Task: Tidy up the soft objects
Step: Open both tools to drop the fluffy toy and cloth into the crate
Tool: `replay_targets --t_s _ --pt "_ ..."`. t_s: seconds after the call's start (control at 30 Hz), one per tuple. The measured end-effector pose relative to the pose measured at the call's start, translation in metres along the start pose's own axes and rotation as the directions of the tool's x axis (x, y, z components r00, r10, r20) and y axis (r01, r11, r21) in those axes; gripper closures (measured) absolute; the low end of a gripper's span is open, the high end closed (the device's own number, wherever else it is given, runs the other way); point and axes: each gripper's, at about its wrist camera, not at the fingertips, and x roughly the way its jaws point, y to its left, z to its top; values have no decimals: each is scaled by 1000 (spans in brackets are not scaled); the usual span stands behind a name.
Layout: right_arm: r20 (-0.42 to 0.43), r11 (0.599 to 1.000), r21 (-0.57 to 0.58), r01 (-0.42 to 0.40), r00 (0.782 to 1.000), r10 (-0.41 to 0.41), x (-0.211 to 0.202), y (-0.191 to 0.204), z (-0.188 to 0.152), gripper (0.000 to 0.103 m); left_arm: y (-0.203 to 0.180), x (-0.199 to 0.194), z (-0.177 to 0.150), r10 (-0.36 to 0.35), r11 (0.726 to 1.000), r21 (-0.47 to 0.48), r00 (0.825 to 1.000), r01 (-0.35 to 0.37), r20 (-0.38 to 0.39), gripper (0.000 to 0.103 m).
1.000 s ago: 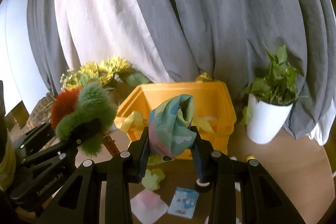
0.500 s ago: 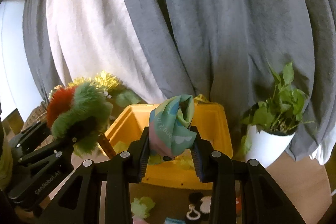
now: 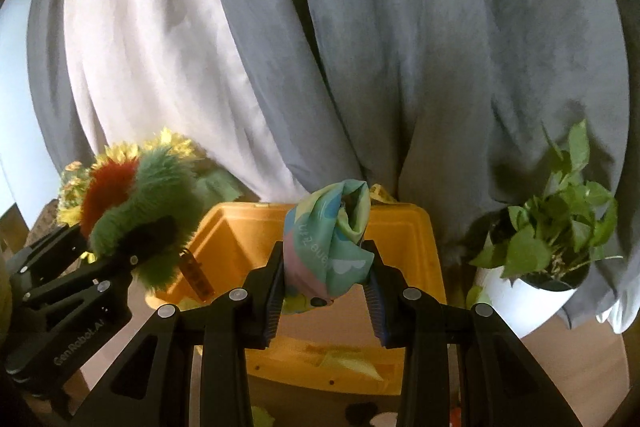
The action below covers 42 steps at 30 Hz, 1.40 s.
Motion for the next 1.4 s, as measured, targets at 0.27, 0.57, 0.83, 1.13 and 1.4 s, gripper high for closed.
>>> replay_targets --t_s 0.27,0.57,0.83,1.13,1.4 --pt "-91 1000 8 11 996 -10 37 -11 -2 66 -3 44 -4 10 999 43 997 -7 -72 62" --pt "-152 999 19 49 987 -46 62 -25 -6 52 -8 75 -14 7 999 52 991 0 -132 48" --pt "-139 997 11 82 987 -80 55 -25 -3 46 -4 59 -16 58 998 46 994 -53 -96 29" --pt "-98 994 38 106 990 -102 24 -27 0 42 -1 8 -14 79 996 44 997 -78 -23 24" --pt "-50 992 49 117 992 -115 -18 -21 -1 41 -7 -38 -12 73 996 50 997 -74 31 23"
